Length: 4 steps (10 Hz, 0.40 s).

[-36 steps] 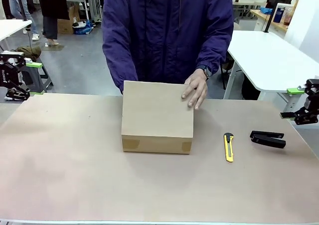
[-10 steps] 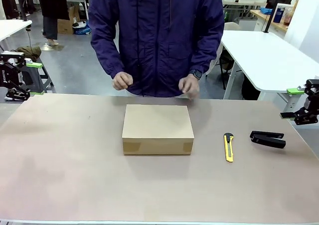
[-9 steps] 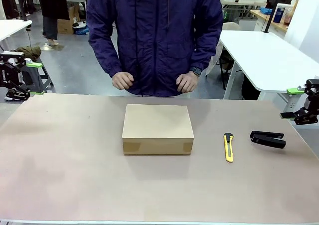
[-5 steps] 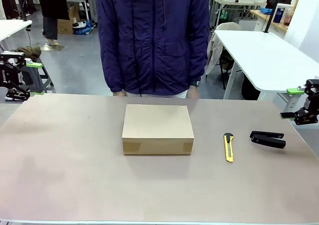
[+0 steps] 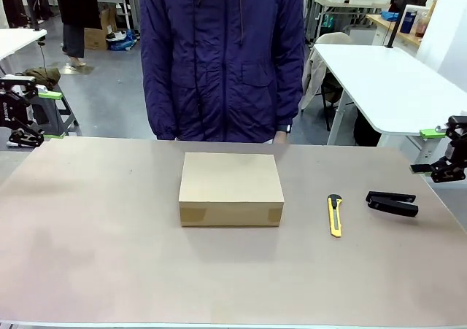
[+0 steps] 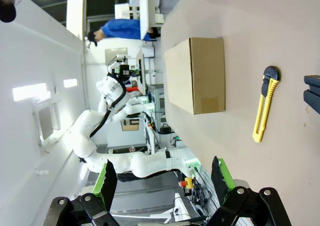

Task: Pack the item into the box.
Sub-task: Close the Mailer Box.

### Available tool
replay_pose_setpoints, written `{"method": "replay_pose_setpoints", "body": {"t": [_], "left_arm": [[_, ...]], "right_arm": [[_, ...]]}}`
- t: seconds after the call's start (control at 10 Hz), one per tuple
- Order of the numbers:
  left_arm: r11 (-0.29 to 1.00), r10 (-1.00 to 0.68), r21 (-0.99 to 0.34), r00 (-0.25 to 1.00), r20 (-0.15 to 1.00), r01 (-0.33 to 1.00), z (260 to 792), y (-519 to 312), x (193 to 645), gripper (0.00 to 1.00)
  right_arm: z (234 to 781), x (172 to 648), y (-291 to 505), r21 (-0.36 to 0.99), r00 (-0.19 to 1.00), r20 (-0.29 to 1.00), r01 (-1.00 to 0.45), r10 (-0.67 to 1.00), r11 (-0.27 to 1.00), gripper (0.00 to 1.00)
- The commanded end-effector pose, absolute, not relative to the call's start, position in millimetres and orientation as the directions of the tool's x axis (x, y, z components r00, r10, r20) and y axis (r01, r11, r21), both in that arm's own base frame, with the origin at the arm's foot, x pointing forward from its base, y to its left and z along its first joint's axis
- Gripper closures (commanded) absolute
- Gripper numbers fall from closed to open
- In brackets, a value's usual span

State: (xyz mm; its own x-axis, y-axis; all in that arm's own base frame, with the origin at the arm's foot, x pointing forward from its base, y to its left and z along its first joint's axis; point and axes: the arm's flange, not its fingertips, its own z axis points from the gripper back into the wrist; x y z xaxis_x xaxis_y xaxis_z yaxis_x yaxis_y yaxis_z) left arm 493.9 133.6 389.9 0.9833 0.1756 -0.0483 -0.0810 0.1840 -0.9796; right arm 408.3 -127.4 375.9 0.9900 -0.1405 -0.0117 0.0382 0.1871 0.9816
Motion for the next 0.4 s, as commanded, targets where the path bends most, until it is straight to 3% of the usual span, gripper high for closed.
{"method": "replay_pose_setpoints", "body": {"t": [0.0, 0.3], "left_arm": [[0.194, 0.181, -0.977, 0.982, -0.054, -0.09, 393.3, 130.6, 488.5, 0.0], [0.194, 0.181, -0.977, 0.982, -0.054, -0.09, 393.3, 130.6, 488.5, 0.0]], "right_arm": [[379.4, 404.9, -125.5, 0.983, 0.991, -0.009, 0.033, -0.135, 0.182, 0.0], [379.4, 404.9, -125.5, 0.983, 0.991, -0.009, 0.033, -0.135, 0.182, 0.0]]}}
